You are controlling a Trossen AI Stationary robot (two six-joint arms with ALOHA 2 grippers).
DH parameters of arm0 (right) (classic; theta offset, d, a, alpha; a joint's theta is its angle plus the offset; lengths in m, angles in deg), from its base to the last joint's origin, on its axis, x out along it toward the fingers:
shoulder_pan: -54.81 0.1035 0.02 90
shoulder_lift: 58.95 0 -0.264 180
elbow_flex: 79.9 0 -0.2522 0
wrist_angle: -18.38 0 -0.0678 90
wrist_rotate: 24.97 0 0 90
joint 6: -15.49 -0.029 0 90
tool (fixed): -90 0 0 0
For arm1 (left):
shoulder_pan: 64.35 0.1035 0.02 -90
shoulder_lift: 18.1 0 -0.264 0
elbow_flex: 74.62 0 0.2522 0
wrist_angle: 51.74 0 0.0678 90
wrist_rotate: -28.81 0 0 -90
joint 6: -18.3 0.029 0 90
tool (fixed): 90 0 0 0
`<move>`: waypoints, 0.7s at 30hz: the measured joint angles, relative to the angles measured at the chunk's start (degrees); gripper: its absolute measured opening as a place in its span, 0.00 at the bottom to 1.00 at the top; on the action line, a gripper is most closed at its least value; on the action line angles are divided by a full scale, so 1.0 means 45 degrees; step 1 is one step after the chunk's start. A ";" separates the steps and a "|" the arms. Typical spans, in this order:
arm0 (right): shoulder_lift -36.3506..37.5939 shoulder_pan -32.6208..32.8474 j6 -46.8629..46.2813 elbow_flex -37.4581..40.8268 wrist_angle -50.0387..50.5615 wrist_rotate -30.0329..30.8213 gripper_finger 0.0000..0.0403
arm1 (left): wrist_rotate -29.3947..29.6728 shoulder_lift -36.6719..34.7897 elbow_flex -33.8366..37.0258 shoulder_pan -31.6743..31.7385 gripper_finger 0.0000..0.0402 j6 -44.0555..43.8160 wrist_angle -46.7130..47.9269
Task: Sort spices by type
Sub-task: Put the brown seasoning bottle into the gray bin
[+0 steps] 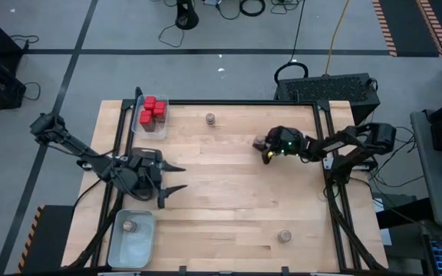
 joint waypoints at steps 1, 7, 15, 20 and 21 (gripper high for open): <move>0.0010 0.0281 0.0185 -0.0228 -0.0011 -0.0233 0.40 | -0.0060 0.0000 0.0000 0.0185 0.64 0.0185 -0.0332; 0.0010 0.2250 0.1223 -0.2188 0.1237 -0.0838 0.40 | -0.1822 0.0380 -0.0005 0.1557 0.64 0.0280 -0.1901; 0.0010 0.4807 0.3093 -0.5473 0.4438 -0.0341 0.40 | -0.2916 0.2776 -0.0010 0.2818 0.64 0.0560 -0.4616; 0.0010 0.5960 0.3966 -0.6401 0.5253 0.0535 0.40 | -0.2950 0.3796 -0.0157 0.2976 0.64 0.1219 -0.5284; 0.0010 0.6100 0.4033 -0.6481 0.5377 0.0705 0.40 | -0.2957 0.3934 -0.0259 0.2980 0.64 0.1276 -0.5293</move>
